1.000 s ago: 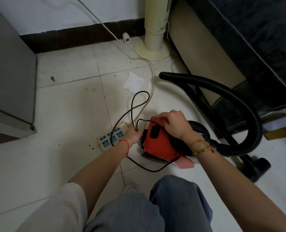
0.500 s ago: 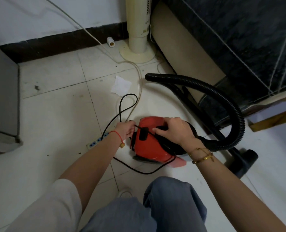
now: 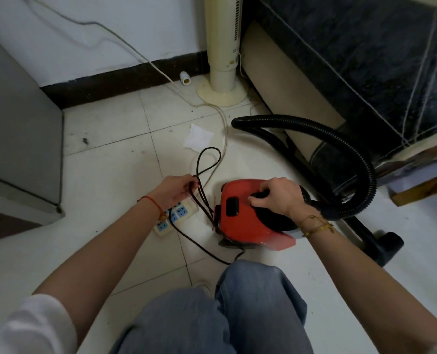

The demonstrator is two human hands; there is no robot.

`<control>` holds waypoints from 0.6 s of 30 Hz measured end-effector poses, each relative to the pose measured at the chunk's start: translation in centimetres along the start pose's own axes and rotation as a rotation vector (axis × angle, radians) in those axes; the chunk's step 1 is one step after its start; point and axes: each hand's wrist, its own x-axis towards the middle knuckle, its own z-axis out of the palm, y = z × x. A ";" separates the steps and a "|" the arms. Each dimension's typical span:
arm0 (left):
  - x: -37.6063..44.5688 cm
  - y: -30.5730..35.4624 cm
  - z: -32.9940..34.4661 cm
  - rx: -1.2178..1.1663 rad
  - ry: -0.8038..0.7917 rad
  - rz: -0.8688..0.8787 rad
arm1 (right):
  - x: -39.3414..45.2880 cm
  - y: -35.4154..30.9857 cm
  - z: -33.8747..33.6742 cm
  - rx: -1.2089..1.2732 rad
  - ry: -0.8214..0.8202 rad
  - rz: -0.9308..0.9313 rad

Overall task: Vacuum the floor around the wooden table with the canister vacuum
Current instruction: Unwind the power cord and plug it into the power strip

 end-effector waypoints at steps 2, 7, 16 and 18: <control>-0.2 0.5 0.1 -0.068 0.040 0.033 | -0.2 0.0 -0.3 0.001 0.025 0.008; 0.2 1.8 -0.5 -0.185 0.187 0.102 | -0.6 0.1 -0.6 0.054 0.099 0.069; 1.0 -0.6 -6.2 0.302 0.455 0.071 | -0.2 -0.4 -0.2 0.057 0.140 0.070; 0.9 -1.8 -6.7 0.542 0.406 0.140 | -0.2 -0.6 0.1 0.029 0.108 0.059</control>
